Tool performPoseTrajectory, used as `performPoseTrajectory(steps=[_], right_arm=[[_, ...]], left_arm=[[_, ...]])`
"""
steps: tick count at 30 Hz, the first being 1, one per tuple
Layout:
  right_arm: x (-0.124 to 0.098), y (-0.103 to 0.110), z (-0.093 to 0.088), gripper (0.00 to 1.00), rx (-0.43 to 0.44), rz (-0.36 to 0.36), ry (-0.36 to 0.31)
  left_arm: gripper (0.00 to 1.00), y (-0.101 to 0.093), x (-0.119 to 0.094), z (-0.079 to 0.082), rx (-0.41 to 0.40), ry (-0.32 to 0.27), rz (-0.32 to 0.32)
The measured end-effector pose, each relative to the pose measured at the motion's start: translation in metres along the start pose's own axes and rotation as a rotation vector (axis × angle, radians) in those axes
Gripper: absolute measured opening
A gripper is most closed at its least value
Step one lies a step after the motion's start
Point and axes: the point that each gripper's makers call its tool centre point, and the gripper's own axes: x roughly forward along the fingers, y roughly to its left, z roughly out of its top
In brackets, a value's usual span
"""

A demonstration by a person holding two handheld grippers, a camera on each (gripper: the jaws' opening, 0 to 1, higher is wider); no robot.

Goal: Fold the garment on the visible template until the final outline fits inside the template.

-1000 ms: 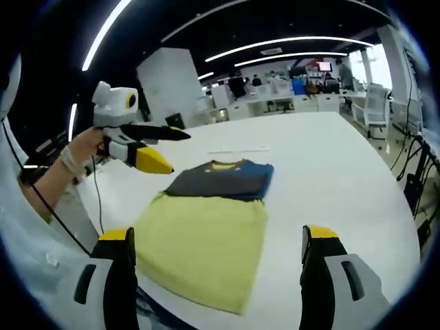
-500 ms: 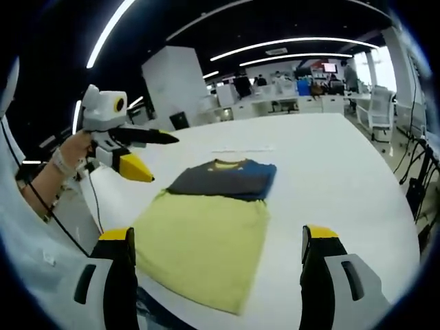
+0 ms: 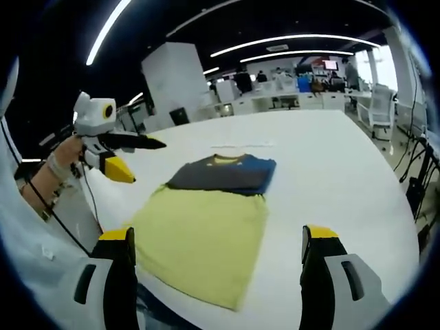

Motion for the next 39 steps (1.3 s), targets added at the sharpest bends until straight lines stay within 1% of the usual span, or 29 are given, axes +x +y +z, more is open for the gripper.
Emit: performPoseTrajectory(steps=[4, 5, 8, 12, 14, 19, 21, 25, 27, 29, 33, 36, 39], right_arm=[[0.001, -0.001, -0.001, 1.0, 0.001, 0.002, 0.009], [0.002, 0.0, -0.002, 1.0, -0.002, 0.005, 0.014], [0.004, 0.0, -0.005, 1.0, -0.007, 0.009, 0.028], [0.006, 0.0, -0.007, 1.0, 0.0, 0.014, 0.034], [0.007, -0.001, -0.008, 1.0, 0.0, 0.014, 0.036], [0.011, -0.001, -0.008, 1.0, -0.007, 0.024, 0.045], [0.012, -0.001, -0.009, 1.0, -0.015, 0.026, 0.055], [0.014, -0.002, -0.014, 1.0, -0.016, 0.036, 0.075], [0.014, -0.002, -0.016, 1.0, -0.021, 0.04, 0.088], [0.014, -0.001, -0.018, 1.0, -0.023, 0.044, 0.096], [0.014, -0.004, -0.024, 1.0, -0.017, 0.039, 0.108], [0.013, -0.006, -0.028, 1.0, -0.008, 0.032, 0.111], [0.013, -0.007, -0.036, 1.0, 0.001, 0.034, 0.13]], left_arm=[[1.0, 0.004, -0.008, -0.003, -0.001, -0.003, 0.023], [1.0, 0.007, -0.01, -0.006, -0.005, 0.0, 0.038], [1.0, 0.014, -0.019, -0.008, -0.022, -0.016, 0.074], [1.0, 0.018, -0.028, -0.013, -0.048, -0.027, 0.096], [1.0, 0.021, -0.032, -0.019, -0.056, -0.019, 0.109], [1.0, 0.025, -0.038, -0.036, -0.087, 0.004, 0.117], [1.0, 0.025, -0.04, -0.045, -0.1, 0.019, 0.117], [1.0, 0.028, -0.046, -0.06, -0.133, 0.04, 0.135], [1.0, 0.028, -0.049, -0.066, -0.15, 0.038, 0.141], [1.0, 0.028, -0.052, -0.073, -0.165, 0.049, 0.146], [1.0, 0.029, -0.059, -0.082, -0.185, 0.057, 0.159], [1.0, 0.032, -0.066, -0.092, -0.223, 0.079, 0.176], [1.0, 0.034, -0.069, -0.097, -0.241, 0.064, 0.184]])
